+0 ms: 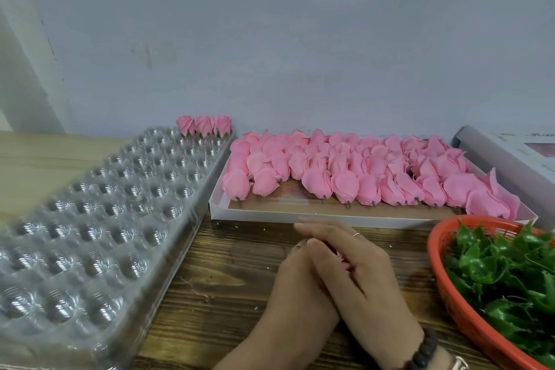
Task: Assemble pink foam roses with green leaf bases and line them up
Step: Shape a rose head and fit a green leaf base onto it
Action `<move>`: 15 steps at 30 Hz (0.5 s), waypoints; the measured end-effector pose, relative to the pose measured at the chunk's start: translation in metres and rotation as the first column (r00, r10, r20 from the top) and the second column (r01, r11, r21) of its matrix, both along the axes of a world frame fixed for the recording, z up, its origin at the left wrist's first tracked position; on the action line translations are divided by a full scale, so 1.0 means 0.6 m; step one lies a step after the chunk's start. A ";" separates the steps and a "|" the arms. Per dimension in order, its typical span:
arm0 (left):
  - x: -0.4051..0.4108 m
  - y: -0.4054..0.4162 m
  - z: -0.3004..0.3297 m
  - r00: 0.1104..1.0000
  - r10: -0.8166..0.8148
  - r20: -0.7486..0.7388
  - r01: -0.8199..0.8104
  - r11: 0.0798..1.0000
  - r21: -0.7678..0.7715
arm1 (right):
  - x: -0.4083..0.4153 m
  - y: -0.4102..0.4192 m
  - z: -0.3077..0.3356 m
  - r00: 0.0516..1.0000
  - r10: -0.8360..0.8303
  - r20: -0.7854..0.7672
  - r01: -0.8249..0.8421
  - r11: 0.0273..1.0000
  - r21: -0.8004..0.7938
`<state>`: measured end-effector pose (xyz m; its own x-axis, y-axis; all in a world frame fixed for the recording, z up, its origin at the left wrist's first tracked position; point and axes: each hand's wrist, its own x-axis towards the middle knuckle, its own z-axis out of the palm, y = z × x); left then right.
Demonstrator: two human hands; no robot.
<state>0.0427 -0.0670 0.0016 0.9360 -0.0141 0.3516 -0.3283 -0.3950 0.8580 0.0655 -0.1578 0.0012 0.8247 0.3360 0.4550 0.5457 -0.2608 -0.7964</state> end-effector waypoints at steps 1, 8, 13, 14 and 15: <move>0.000 0.003 0.001 0.997 -0.054 -0.052 0.052 0.998 -0.039 | 0.000 0.000 0.001 1.000 0.020 -0.016 -0.020 0.999 -0.028; 0.004 0.012 0.007 0.989 -0.105 -0.101 0.119 0.983 0.143 | 0.007 -0.005 0.010 0.976 0.197 -0.092 -0.211 0.962 -0.172; -0.005 0.020 0.007 0.986 -0.144 -0.087 0.116 0.957 -0.267 | 0.010 -0.010 0.010 0.972 0.176 -0.158 -0.194 0.975 -0.106; -0.005 0.019 0.007 0.989 -0.128 -0.068 0.104 0.953 -0.284 | 0.010 -0.010 0.011 0.969 0.186 -0.164 -0.205 0.973 -0.108; -0.005 0.018 0.006 0.993 -0.111 -0.049 0.092 0.954 -0.284 | 0.011 -0.011 0.011 0.967 0.193 -0.164 -0.213 0.970 -0.113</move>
<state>0.0397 -0.0562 0.0054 0.9554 -0.0195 0.2945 -0.2950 -0.1023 0.9500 0.0719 -0.1643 0.0076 0.7887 0.5510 0.2726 0.4741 -0.2628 -0.8403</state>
